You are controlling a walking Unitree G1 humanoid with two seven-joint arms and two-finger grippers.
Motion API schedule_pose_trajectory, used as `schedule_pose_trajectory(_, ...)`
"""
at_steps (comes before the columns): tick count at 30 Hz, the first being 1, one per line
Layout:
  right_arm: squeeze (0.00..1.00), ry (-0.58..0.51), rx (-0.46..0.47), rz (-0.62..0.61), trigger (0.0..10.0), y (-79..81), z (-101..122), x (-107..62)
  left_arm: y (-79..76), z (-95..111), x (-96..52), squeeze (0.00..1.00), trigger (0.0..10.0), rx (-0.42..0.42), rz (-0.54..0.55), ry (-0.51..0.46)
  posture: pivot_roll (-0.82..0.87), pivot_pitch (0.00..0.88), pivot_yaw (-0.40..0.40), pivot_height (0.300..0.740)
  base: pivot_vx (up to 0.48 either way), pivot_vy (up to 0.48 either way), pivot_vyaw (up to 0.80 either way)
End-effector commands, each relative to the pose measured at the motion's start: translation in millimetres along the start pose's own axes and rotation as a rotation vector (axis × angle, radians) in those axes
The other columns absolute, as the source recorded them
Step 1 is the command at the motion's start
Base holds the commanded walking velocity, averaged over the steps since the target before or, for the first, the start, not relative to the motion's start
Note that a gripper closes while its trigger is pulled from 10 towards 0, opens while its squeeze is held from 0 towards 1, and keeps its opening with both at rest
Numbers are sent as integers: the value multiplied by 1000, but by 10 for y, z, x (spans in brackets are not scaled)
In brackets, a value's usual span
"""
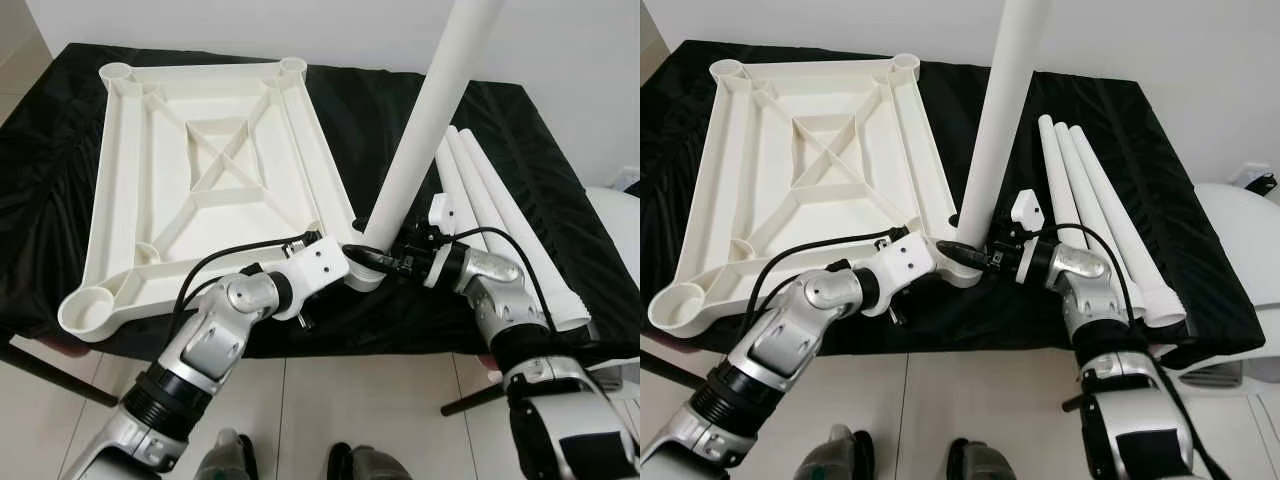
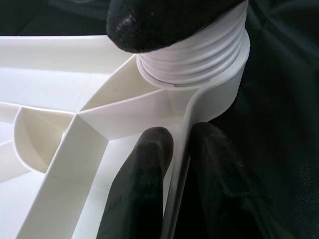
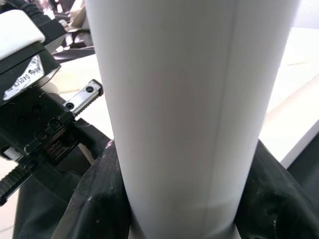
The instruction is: Building children table
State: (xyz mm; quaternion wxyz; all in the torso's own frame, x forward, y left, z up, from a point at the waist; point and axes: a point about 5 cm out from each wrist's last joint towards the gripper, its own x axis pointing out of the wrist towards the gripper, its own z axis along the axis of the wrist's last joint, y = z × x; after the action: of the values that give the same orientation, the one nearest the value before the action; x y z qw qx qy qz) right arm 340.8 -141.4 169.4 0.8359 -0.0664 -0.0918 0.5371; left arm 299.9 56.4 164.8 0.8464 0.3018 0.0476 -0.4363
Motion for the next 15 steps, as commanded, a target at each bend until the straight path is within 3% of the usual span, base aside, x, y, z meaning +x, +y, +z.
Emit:
schedule_pose_trajectory(1, 0, -32, 29, 2, 10000, 66, -7, 41, 24, 106, -5, 0, 10000, 37, 26, -27, -43, 195, -48, 740, 0, 0, 0)
schedule_pose_trajectory(15, 0, -109, 79, -213, 10000, 329, 31, 98, -25, 85, 11, 0, 10000, -18, 41, -17, -48, 194, -56, 740, 0, 0, 0)
